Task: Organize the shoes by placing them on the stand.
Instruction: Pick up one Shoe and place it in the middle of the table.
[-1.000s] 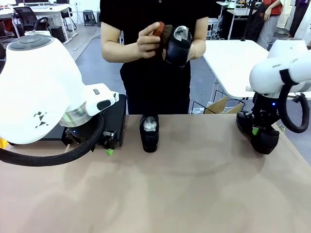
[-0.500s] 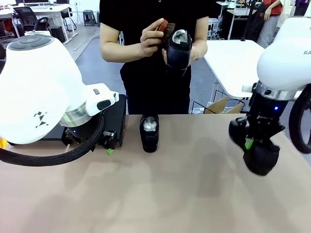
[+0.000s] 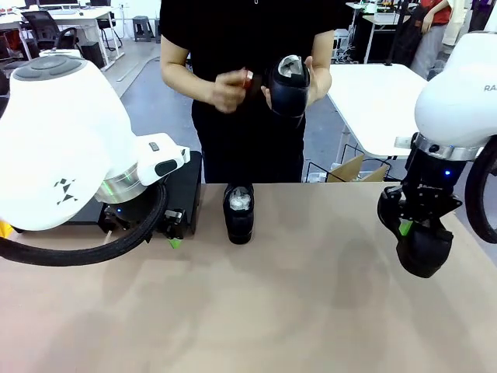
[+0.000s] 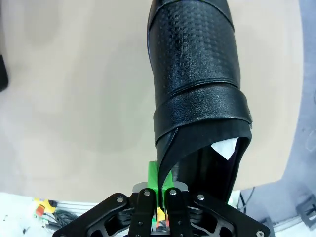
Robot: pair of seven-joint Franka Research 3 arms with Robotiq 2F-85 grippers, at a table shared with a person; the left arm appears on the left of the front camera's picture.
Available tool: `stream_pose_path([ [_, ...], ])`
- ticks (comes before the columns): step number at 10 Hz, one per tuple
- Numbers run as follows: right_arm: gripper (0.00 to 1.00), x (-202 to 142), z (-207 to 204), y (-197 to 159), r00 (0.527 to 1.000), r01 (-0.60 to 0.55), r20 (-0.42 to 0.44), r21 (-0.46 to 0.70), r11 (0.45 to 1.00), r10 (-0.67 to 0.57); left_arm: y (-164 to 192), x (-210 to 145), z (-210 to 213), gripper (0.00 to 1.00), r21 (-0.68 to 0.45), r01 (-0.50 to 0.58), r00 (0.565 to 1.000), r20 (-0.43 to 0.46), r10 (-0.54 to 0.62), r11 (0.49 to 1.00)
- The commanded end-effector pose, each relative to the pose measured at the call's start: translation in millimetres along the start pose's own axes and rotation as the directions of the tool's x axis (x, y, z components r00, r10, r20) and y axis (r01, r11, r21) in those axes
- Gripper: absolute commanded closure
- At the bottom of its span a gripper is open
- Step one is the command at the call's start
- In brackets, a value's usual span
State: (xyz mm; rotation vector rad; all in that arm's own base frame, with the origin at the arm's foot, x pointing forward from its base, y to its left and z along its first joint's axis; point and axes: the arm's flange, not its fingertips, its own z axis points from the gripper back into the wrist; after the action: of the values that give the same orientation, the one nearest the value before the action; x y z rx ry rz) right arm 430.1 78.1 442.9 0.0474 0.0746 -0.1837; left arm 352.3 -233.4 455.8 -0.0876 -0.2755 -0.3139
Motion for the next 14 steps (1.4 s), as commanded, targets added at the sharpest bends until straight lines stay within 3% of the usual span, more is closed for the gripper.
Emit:
stream_pose_path([
  [1,1.0,-31,-8,30,0.999,0.031,-0.004,-0.036,0.999,-0.032,0,0,1,0.39,0.003,-0.013,1.0,0.001,0.013,1.0],
  [2,1.0,-59,-16,50,0.998,0.064,0.031,-0.056,0.996,-0.062,0,0,1,0.39,0.003,-0.013,1.0,0.001,0.013,1.0],
  [5,1.0,-120,-34,85,0.978,0.137,0.152,0.038,0.99,-0.141,0,0,1,0.39,0.003,-0.013,1.0,0.001,0.013,1.0],
  [7,1.0,-149,-58,125,0.986,-0.005,0.165,0.048,0.999,-0.003,0,0,1,0.39,0.003,-0.013,1.0,0.001,0.013,1.0],
  [14,1.0,-163,-90,212,0.967,-0.151,0.213,0.036,0.988,0.14,0,0,1,0.39,0.003,-0.013,1.0,0.001,0.013,1.0],
])
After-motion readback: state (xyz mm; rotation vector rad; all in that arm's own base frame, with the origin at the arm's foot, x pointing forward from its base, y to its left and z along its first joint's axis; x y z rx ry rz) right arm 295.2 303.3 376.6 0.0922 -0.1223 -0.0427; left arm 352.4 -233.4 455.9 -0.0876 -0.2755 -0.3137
